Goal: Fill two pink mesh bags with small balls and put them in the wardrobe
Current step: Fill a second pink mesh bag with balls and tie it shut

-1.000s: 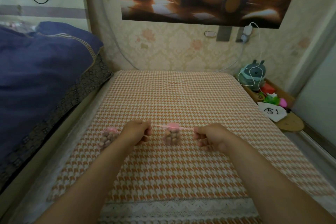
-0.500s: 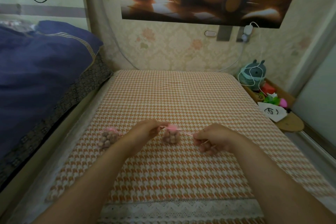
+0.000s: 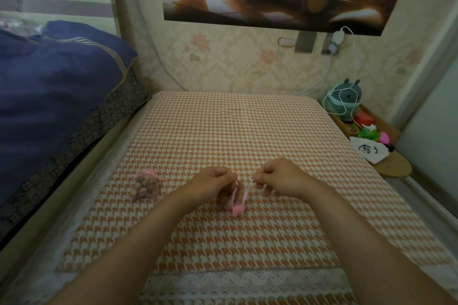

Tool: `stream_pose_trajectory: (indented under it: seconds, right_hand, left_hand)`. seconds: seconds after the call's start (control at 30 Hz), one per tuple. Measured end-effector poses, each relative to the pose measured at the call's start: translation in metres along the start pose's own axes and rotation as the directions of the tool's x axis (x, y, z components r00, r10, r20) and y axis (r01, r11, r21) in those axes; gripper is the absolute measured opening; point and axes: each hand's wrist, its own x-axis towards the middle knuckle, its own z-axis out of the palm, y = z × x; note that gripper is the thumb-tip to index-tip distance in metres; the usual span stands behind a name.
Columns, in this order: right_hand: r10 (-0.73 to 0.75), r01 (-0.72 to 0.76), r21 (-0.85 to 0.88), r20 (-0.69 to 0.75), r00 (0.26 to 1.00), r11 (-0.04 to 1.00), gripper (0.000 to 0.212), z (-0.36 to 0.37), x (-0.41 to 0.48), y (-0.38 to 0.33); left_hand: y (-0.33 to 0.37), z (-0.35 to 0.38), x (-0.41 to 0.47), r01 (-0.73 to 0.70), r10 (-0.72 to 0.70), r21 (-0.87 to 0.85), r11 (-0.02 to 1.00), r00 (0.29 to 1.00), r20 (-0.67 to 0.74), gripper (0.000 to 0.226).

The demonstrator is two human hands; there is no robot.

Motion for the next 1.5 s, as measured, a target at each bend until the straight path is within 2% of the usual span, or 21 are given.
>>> stream_pose_trajectory:
  seconds: [0.1,0.2,0.33,0.47,0.57,0.67,0.83,1.07,1.2,1.27,1.37,1.43,1.5]
  right_hand:
    - [-0.136,0.134,-0.031,-0.07,0.988,0.99,0.017,0.012,0.004,-0.006]
    - [-0.189,0.185,-0.039,-0.123,0.974,0.982,0.014,0.021,0.007,-0.012]
    - [-0.19,0.19,-0.019,-0.162,0.968,0.982,0.014,0.029,0.011,-0.015]
    - [-0.175,0.174,-0.024,-0.178,0.968,0.984,0.01,0.027,0.014,-0.016]
    - [-0.158,0.158,-0.015,-0.083,0.984,0.987,0.021,0.022,0.01,-0.017]
    - [-0.155,0.155,0.022,-0.014,0.988,0.988,0.01,0.024,0.005,-0.019]
    - [-0.137,0.138,0.003,-0.104,0.985,0.99,0.005,0.034,0.011,-0.016]
    - [0.035,0.008,0.247,-0.17,0.985,0.969,0.016,0.039,0.008,-0.023]
    - [0.198,-0.143,0.512,-0.053,0.979,0.847,0.01,0.037,0.01,-0.023]
    - [0.264,-0.231,0.572,0.026,0.964,0.787,0.009,0.038,0.013,-0.021]
    - [0.352,-0.347,0.623,0.12,0.928,0.701,0.013,0.042,0.017,-0.015]
    - [0.375,-0.395,0.652,0.179,0.91,0.647,0.018,0.044,0.019,-0.014]
    - [0.375,-0.418,0.69,0.223,0.9,0.591,0.021,0.046,0.022,-0.012]
  left_hand:
    - [0.002,0.004,0.001,0.01,-0.01,0.038,0.999,1.0,-0.003,0.036]
    - [0.001,0.004,0.003,0.02,-0.02,0.035,0.999,1.0,0.02,0.032]
    - [0.0,0.005,0.005,0.044,-0.043,-0.051,0.998,0.999,0.027,0.03]
    - [-0.003,0.003,0.007,0.112,-0.117,-0.094,0.989,0.992,-0.051,0.033]
    - [-0.006,0.001,0.009,0.154,-0.165,-0.114,0.981,0.983,-0.087,0.034]
    - [-0.007,-0.001,0.011,0.163,-0.173,-0.096,0.982,0.979,-0.107,0.037]
    - [-0.007,-0.003,0.012,0.138,-0.145,-0.078,0.987,0.985,-0.094,0.04]
    - [-0.005,-0.003,0.012,0.179,-0.221,-0.244,0.953,0.962,-0.158,0.033]
    - [-0.002,-0.005,0.012,0.212,-0.265,-0.317,0.924,0.955,-0.135,0.022]
    - [-0.003,-0.008,0.009,0.172,-0.214,-0.25,0.953,0.965,-0.153,0.017]
    - [-0.006,-0.014,0.003,0.085,-0.084,0.007,0.996,0.987,-0.137,0.02]
    - [-0.008,-0.017,-0.001,0.043,-0.039,0.072,0.996,0.998,-0.052,0.032]
    - [-0.011,-0.017,-0.001,0.018,-0.007,0.225,0.974,0.999,-0.046,0.045]
